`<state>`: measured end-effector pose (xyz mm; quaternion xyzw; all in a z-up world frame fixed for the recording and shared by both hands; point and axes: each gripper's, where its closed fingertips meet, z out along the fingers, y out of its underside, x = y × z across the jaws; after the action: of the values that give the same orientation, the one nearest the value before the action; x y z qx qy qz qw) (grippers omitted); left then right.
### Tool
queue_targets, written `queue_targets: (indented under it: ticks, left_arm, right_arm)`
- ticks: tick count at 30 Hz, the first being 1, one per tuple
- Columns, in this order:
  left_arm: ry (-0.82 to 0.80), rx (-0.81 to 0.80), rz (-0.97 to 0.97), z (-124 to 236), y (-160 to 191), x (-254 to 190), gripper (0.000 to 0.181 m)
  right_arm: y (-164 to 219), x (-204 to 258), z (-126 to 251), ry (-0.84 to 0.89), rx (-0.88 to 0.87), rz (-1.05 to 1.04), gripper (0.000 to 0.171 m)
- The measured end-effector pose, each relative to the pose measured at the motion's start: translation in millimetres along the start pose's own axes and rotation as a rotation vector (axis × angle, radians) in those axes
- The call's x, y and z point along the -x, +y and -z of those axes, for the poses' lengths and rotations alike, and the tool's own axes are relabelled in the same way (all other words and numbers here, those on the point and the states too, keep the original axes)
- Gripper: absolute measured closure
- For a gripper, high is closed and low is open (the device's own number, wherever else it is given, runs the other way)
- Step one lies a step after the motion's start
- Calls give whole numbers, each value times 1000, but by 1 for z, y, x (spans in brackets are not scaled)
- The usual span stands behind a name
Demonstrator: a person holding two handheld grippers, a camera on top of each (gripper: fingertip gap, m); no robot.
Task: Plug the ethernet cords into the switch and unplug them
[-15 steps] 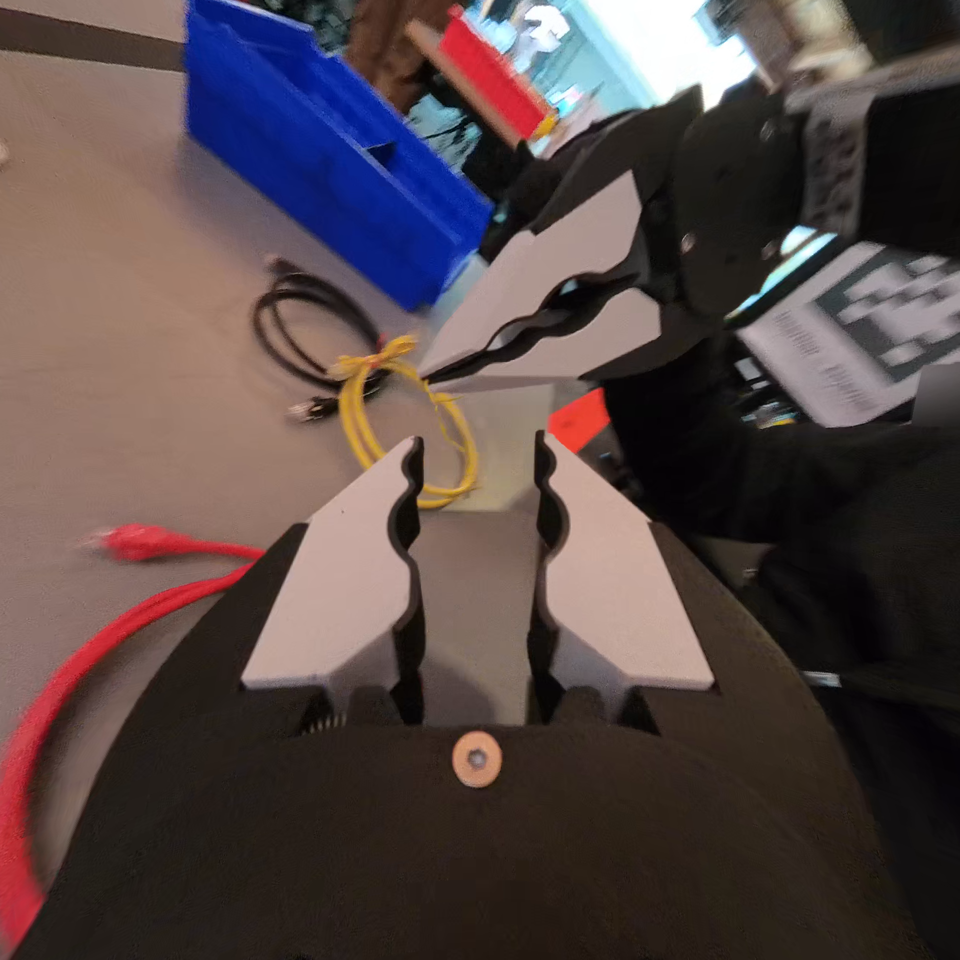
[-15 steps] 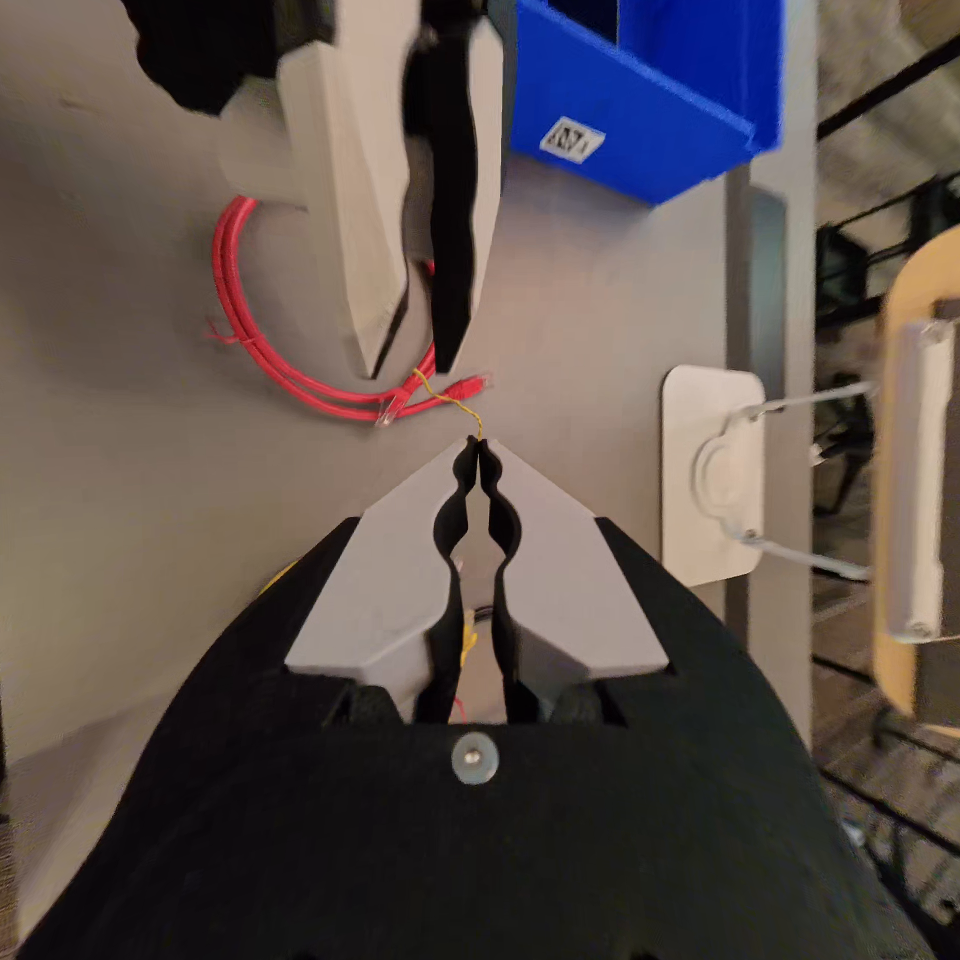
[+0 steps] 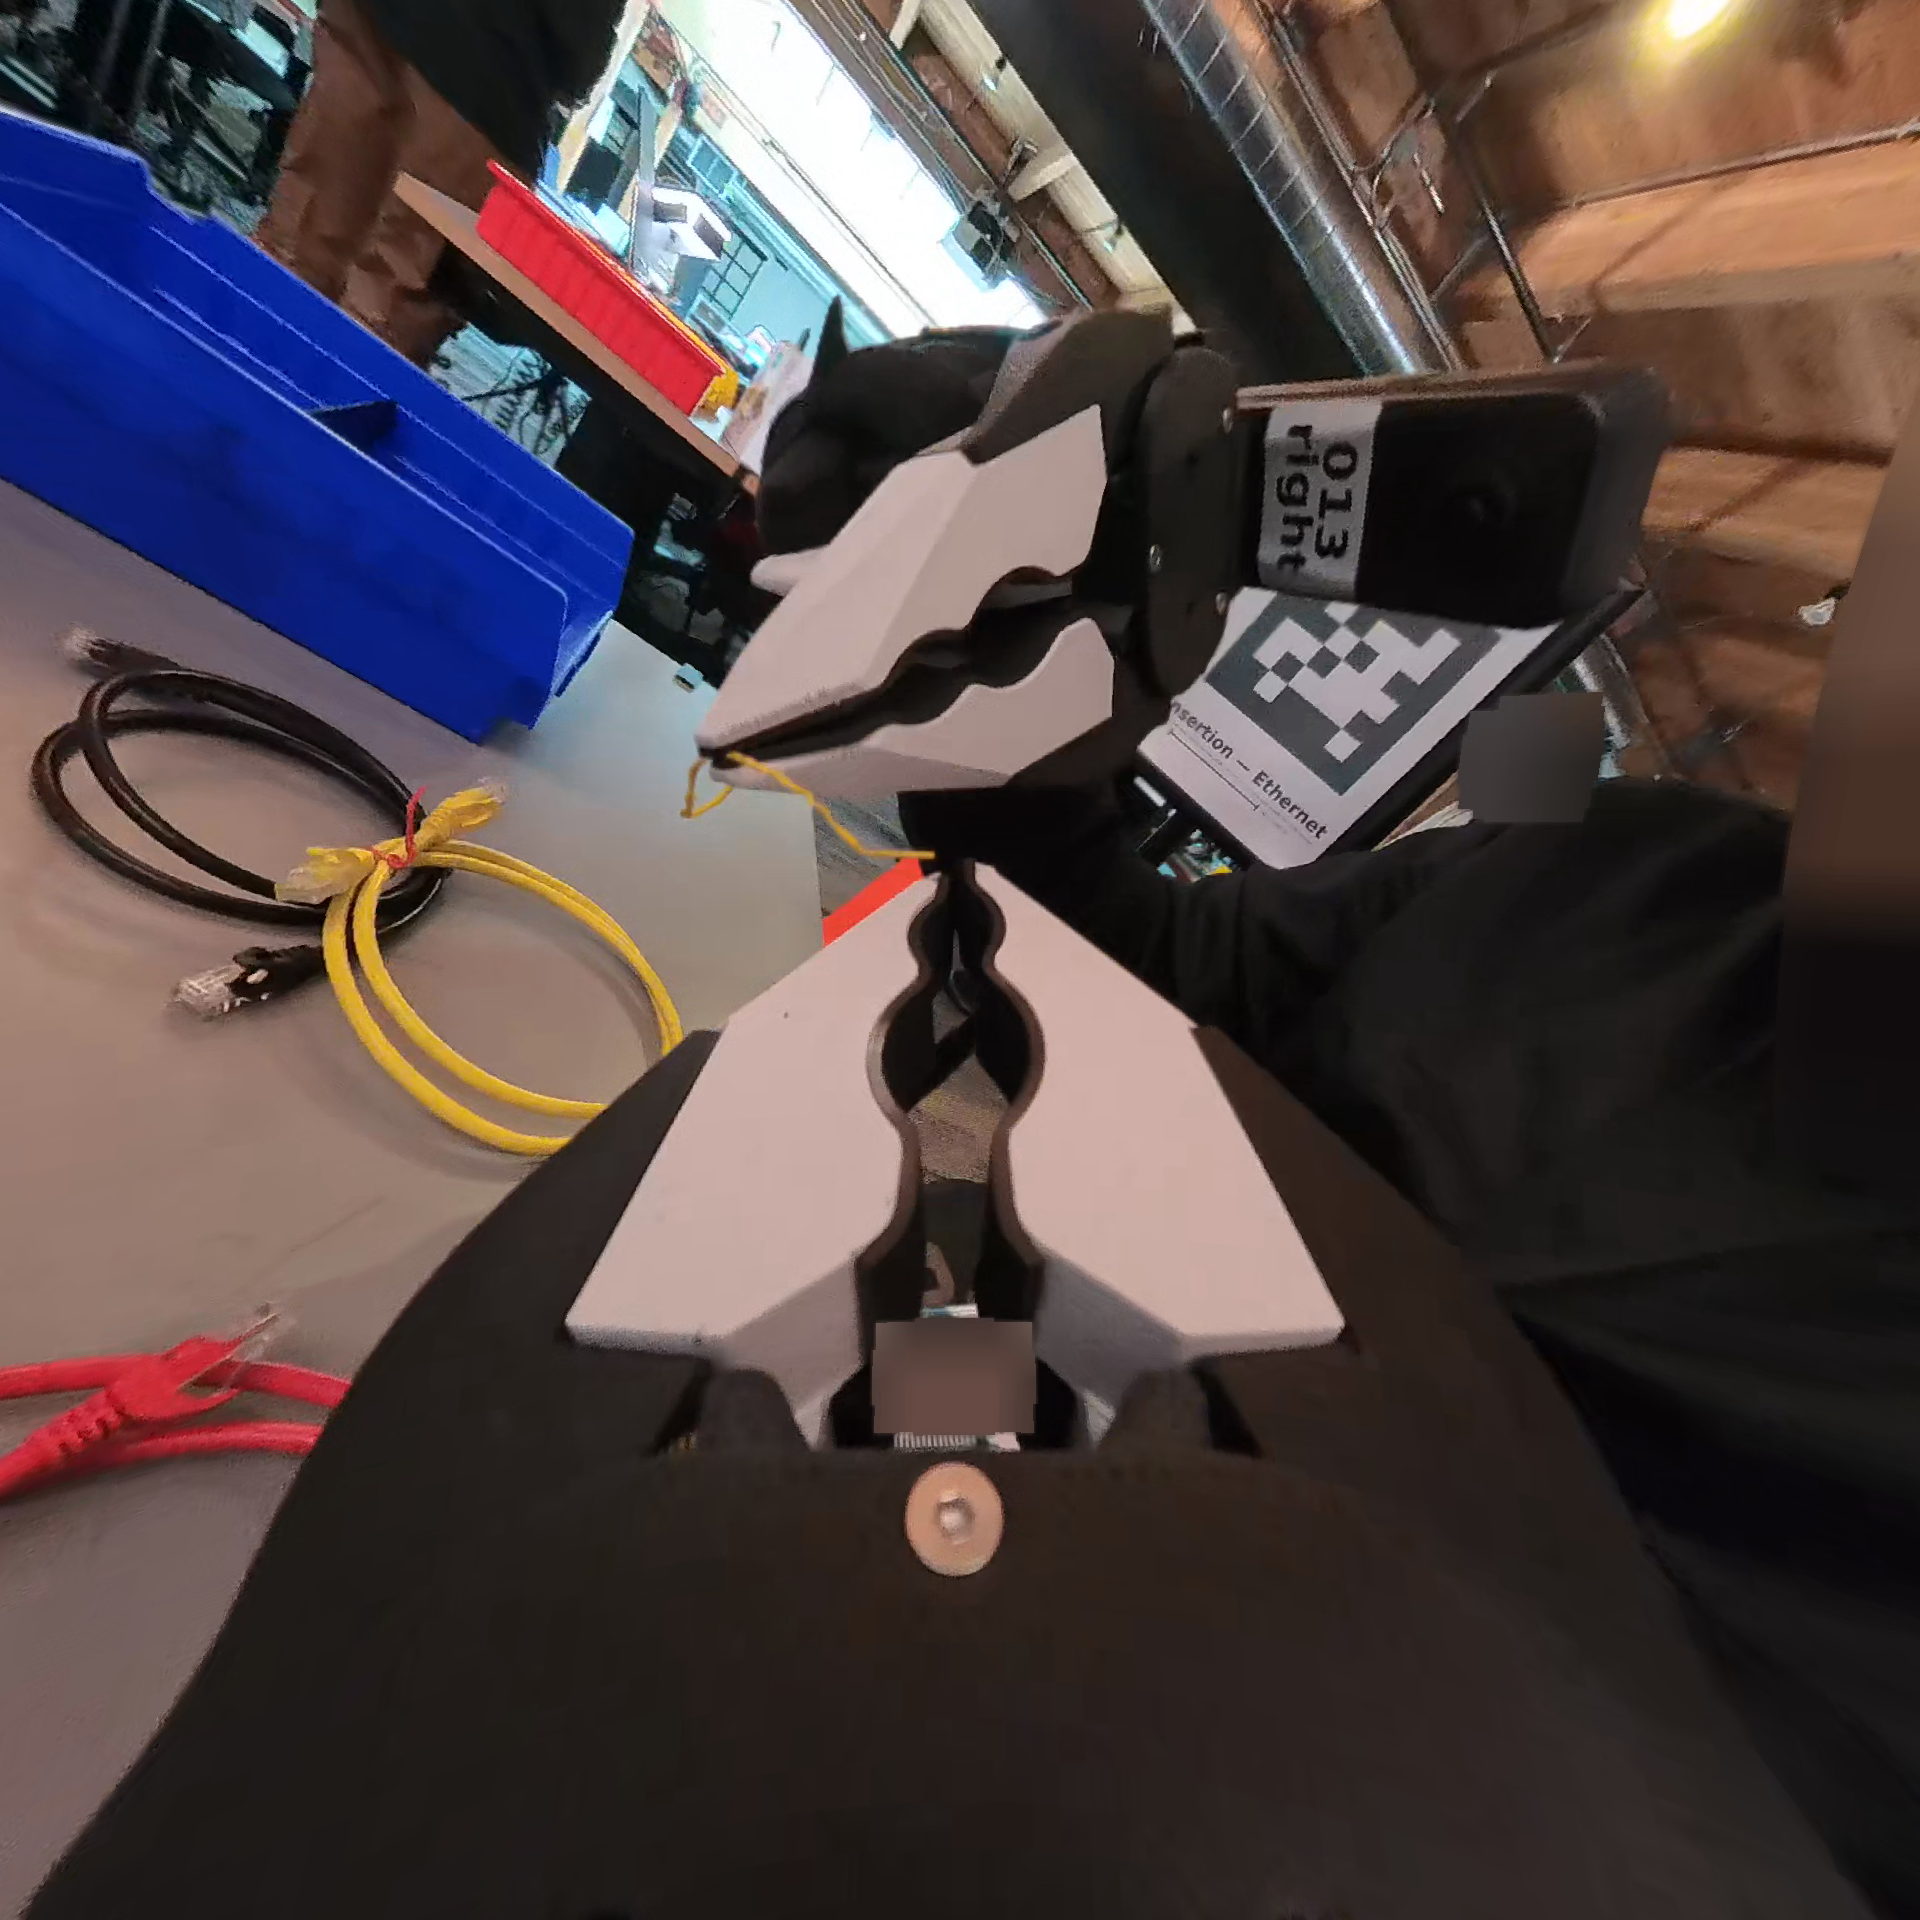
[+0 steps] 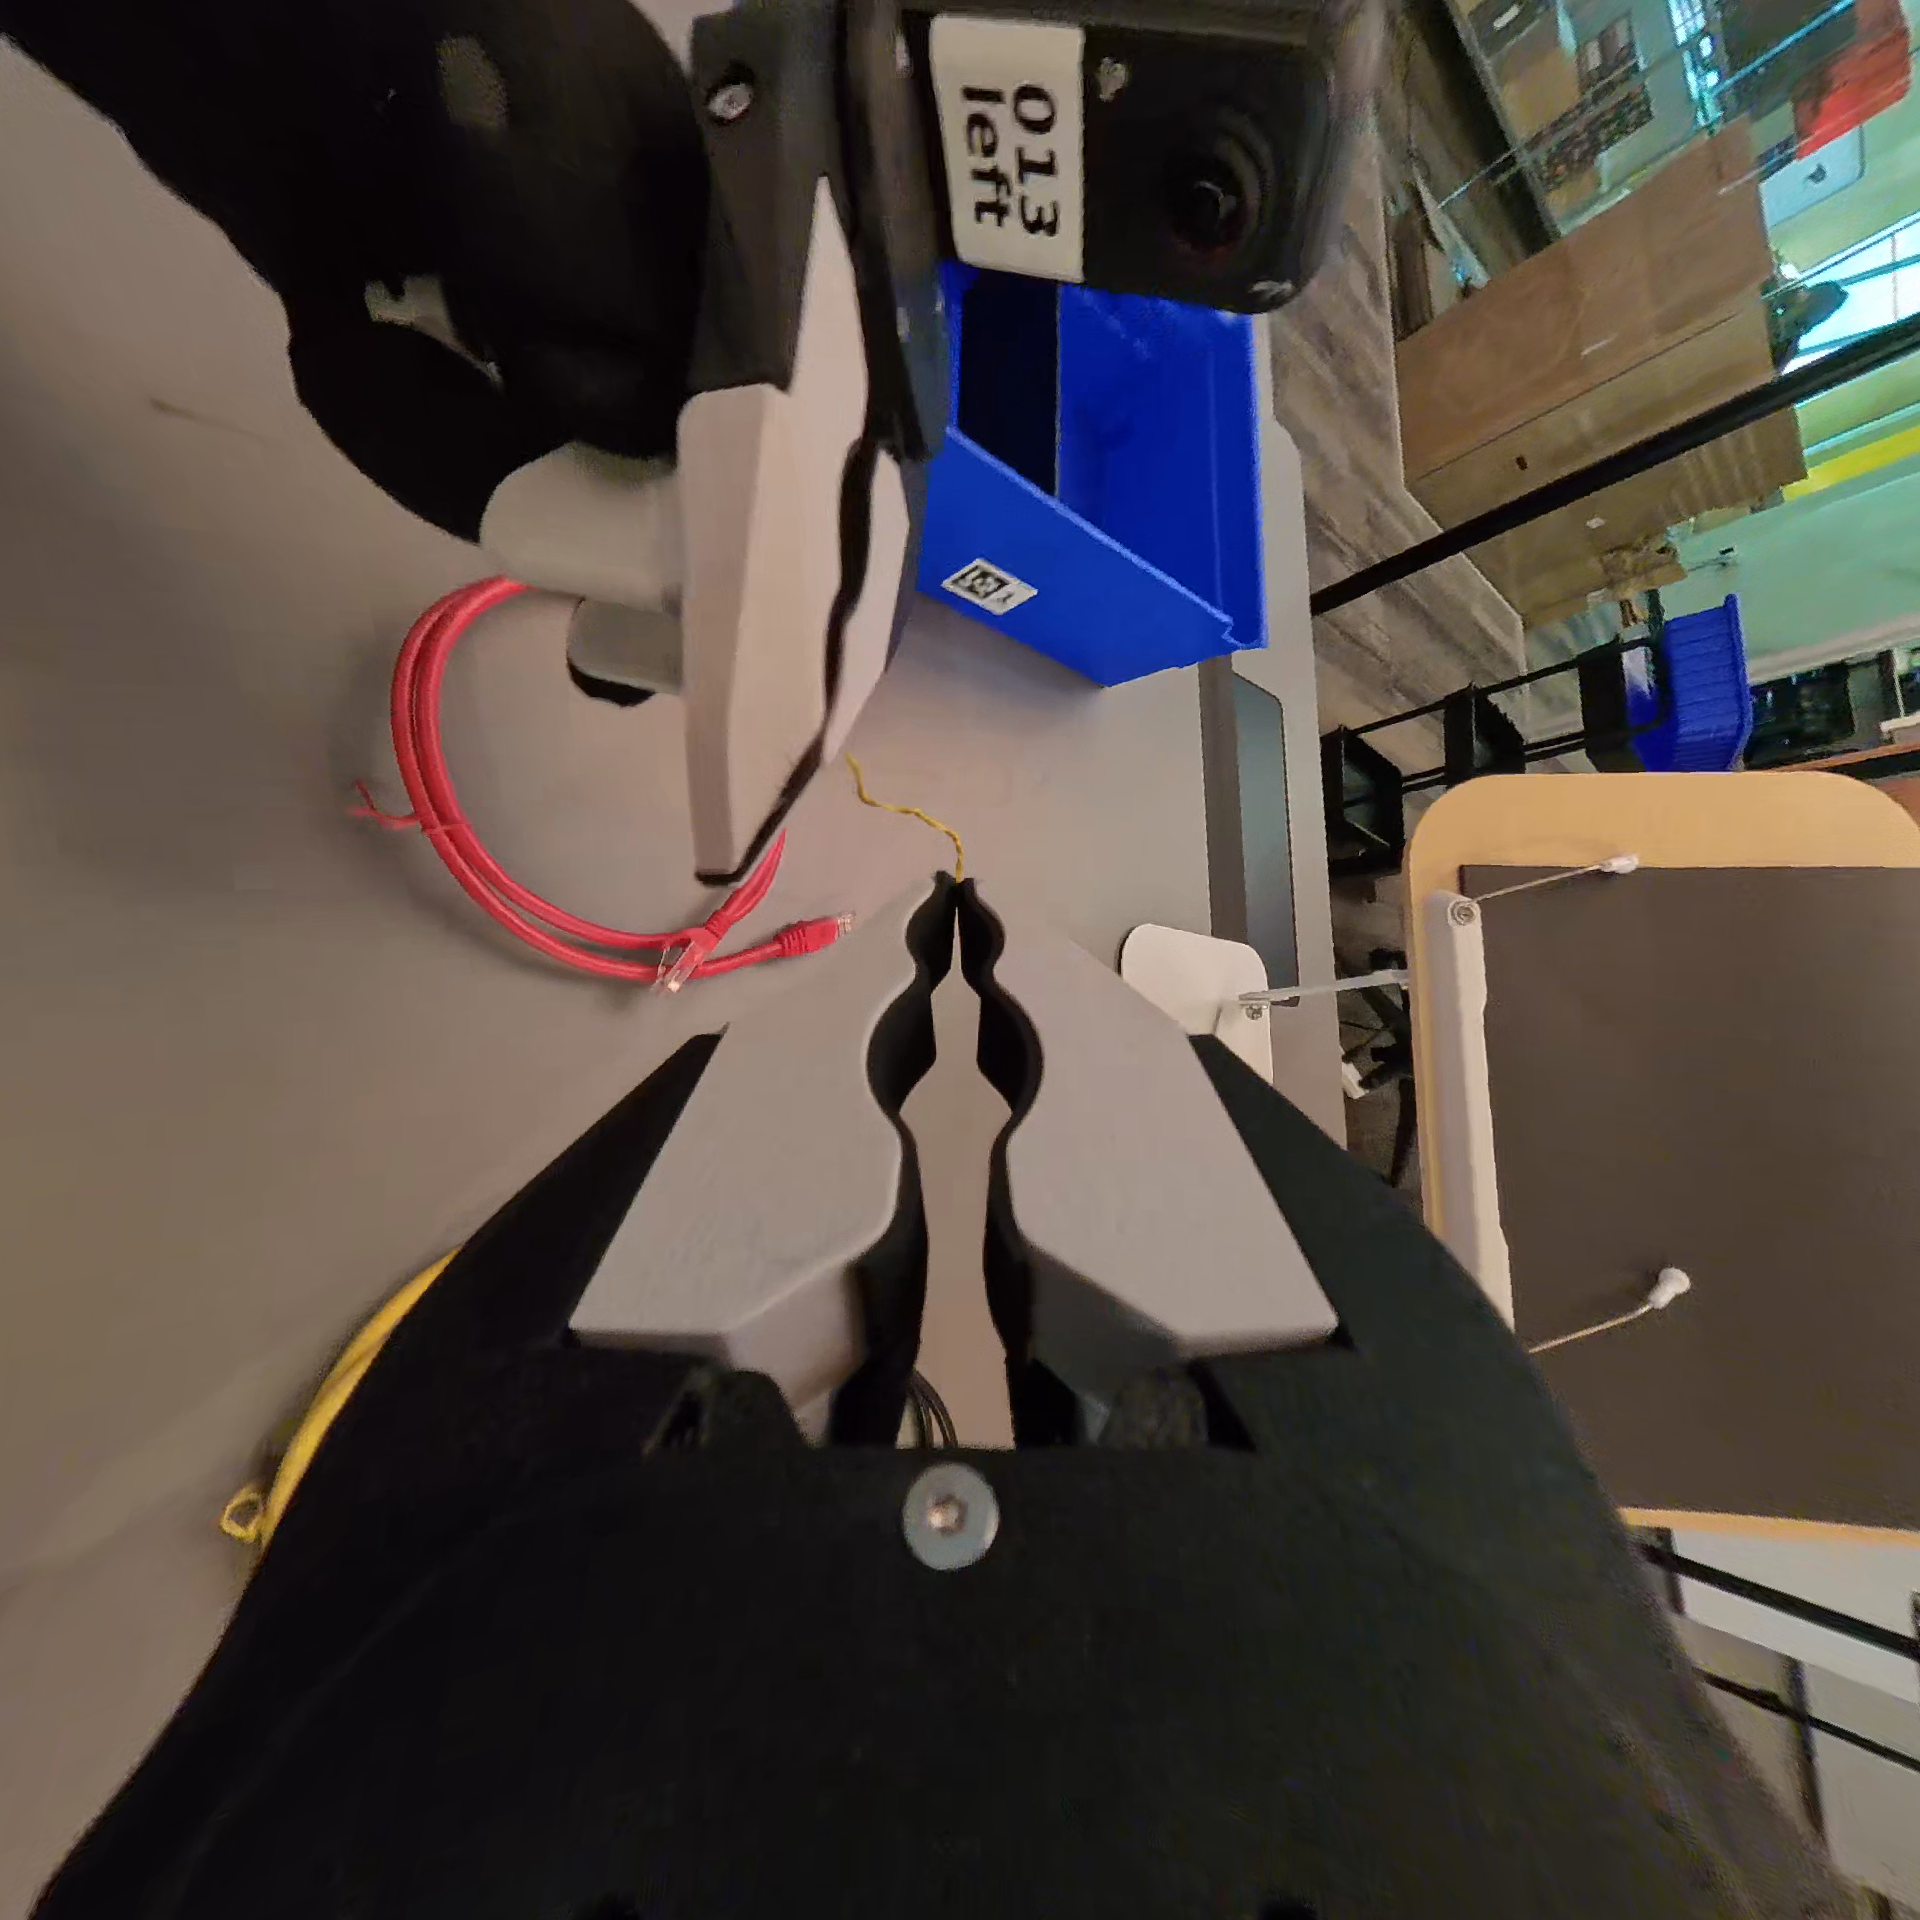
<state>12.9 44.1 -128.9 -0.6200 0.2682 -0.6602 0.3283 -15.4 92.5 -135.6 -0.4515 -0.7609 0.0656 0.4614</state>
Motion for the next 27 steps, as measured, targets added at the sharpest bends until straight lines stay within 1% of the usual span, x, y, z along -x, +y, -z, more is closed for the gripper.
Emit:
queue_targets:
  ticks: [3,5,6,7,8,10,13,15,21,25,26,27]
  left_arm:
    - [-5,-5,-3,-1,0,0,181]
    - [28,-59,-1,3,-7,-3,181]
    - [50,-76,11,4,-9,-5,178]
    - [60,-85,33,5,-11,-4,163]
    - [80,-97,58,6,-13,-5,151]
    - [112,-135,100,8,-17,-4,142]
    - [148,-177,156,12,-19,-2,141]
    - [167,-188,182,14,-20,-1,137]
    - [194,-184,197,15,-19,-3,143]
    - [110,-131,169,13,-12,6,147]
    - [84,-122,163,14,-11,9,153]
    - [63,-131,165,16,-13,12,154]
  right_arm:
    - [0,-1,5,-4,-18,2,171]
    - [2,-3,7,0,-16,2,171]
    - [0,-2,9,-6,-29,0,171]
    - [-1,-3,11,-5,-37,2,171]
    - [-1,-3,13,-3,-38,3,171]
    - [-3,-3,15,-9,-48,6,171]
    - [-5,-1,16,-20,-57,12,171]
    - [-5,-1,15,-16,-49,25,171]
    - [-7,3,11,-13,-35,54,171]
    - [2,-2,8,-12,-11,3,171]
    - [6,-2,7,-18,-9,-9,171]
    - [6,-1,7,-23,-22,-12,171]
